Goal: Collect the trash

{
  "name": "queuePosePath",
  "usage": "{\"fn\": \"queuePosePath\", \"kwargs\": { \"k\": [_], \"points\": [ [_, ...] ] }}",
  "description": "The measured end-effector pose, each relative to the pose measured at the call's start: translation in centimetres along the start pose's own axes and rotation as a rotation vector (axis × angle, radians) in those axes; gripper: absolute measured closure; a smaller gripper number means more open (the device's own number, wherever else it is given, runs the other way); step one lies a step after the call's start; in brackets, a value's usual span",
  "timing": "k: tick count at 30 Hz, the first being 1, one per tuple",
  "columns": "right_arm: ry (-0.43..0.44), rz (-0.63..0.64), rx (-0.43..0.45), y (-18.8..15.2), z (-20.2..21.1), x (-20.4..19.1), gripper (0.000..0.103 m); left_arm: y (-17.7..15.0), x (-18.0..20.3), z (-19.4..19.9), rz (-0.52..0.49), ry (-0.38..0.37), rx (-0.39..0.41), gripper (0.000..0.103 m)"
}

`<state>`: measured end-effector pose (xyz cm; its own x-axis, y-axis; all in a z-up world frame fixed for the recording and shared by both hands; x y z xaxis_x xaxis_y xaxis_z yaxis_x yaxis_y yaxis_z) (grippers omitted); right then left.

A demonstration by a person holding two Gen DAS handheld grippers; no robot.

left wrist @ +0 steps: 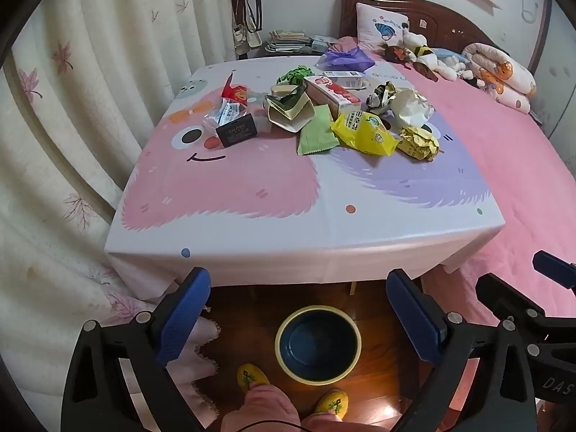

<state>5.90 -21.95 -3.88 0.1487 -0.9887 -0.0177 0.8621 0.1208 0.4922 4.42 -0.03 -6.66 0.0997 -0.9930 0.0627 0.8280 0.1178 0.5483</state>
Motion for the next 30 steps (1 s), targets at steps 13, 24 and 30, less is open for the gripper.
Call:
{"fn": "queuePosePath", "kwargs": {
  "k": [13, 24, 30],
  "points": [
    [0.021, 0.002, 0.015, 0.3, 0.0, 0.3, 0.006, 0.4, 0.5, -0.6, 0.003, -0.016, -0.007, 0.008],
    [0.036, 0.008, 0.024, 0.9, -0.2, -0.7, 0.006, 0.4, -0.4, 0.4, 0.012, -0.013, 0.009, 0.008],
    [0.065, 0.004, 0.032, 0.6, 0.2, -1.3, 0.006, 0.3, -0.8, 0.7, 0.012, -0.012, 0.012, 0.008]
  ]
}}
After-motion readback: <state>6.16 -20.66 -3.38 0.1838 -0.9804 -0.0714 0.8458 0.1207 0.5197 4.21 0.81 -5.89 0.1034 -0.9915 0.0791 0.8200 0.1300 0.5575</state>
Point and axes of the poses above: each gripper's, at about its wrist camera, not at the fingertips, and z roughly against the way its jaws point, x to its right, y to its top, the point moved 8 cm from there along -z, roughly the way its jaws point, and after that the axes turned 7 degrees about z, right-handed, at the moved point
